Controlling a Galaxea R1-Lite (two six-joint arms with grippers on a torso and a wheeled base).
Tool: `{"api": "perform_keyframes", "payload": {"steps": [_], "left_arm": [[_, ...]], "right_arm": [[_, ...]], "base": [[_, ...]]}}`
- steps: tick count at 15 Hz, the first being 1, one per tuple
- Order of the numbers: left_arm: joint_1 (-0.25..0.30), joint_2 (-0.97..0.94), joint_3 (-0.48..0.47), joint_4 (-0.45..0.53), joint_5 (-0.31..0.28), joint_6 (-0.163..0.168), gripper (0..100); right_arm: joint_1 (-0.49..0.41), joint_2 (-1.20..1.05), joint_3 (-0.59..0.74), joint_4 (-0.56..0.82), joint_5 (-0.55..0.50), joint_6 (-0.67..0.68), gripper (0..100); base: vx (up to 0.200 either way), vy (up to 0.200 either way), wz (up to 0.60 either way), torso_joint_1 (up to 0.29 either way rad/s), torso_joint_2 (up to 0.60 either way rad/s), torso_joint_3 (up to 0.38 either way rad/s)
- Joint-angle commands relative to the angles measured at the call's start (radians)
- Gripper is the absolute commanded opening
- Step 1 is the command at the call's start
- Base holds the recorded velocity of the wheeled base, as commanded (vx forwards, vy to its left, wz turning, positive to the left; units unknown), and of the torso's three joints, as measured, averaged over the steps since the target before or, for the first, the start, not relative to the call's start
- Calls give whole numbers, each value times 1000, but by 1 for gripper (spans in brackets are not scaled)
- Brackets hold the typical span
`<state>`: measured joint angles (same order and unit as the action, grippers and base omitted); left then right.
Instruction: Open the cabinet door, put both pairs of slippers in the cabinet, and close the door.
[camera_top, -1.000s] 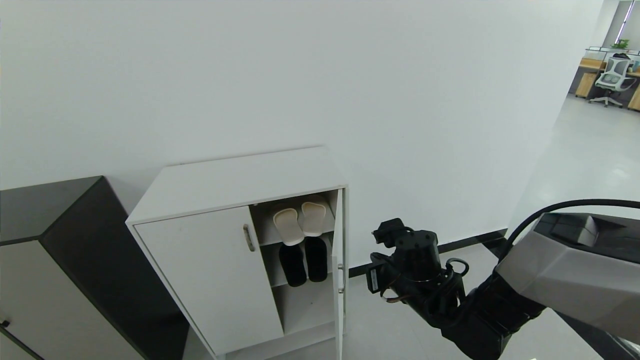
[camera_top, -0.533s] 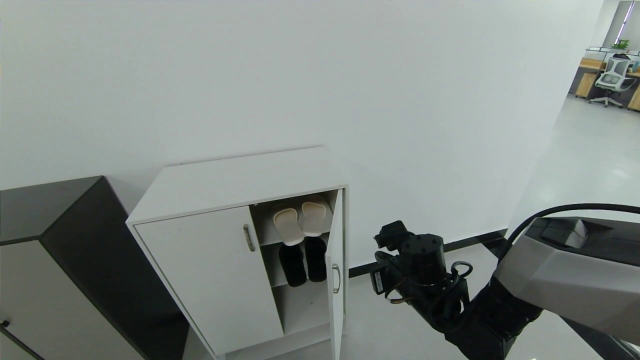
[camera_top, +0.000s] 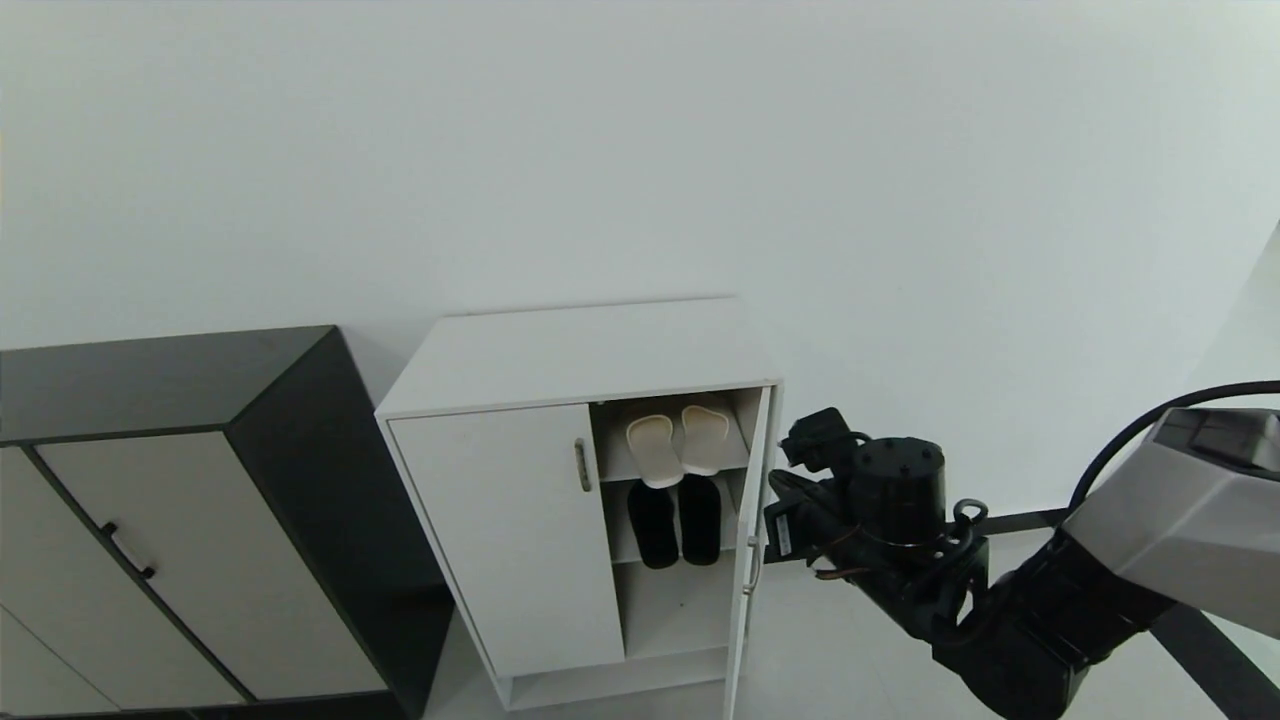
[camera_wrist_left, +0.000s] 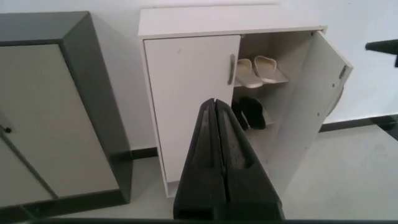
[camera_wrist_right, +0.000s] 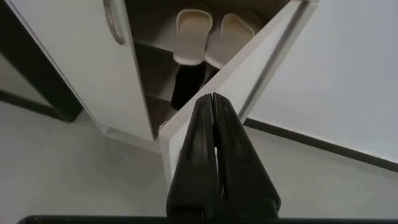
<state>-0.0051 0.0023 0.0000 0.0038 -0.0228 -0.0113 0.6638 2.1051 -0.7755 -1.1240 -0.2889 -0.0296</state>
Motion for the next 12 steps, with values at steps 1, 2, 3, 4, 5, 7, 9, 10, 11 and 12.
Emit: {"api": "perform_keyframes", "payload": {"steps": [1,2,3,4,5,7,9,10,11,12], "left_arm": [[2,1,0,-1,0,1,0],[2,1,0,-1,0,1,0],[2,1,0,-1,0,-1,0],[2,1,0,-1,0,1,0],[2,1,0,-1,0,1,0],[2,1,0,-1,0,1,0],[2,1,0,-1,0,2,0],[2,1,0,-1,0,4,0],[2,1,0,1,-2,5,0],[2,1,0,1,-2,5,0]], "right_arm": [[-1,-28,12,-2,1,-1,0],[-1,-27,13,-2,2,-3,0],[-1,-23,16,-2,2,-3,0],[-4,-14,16,-2,4,-3,0],[-12,-2,18,-2,20,-3,0],[-36,3,27,-3,60,-3,0],[-73,-5,42,-2,103,-3,0],[-76,-4,50,0,120,-3,0],[-78,1,61,1,126,-4,0],[-76,3,64,3,128,-4,0]], "base": [[0,0,0,0,0,0],[0,0,0,0,0,0],[0,0,0,0,0,0],[0,0,0,0,0,0],[0,0,0,0,0,0],[0,0,0,0,0,0],[0,0,0,0,0,0],[0,0,0,0,0,0],[200,0,0,2,2,2],[200,0,0,2,7,2]]}}
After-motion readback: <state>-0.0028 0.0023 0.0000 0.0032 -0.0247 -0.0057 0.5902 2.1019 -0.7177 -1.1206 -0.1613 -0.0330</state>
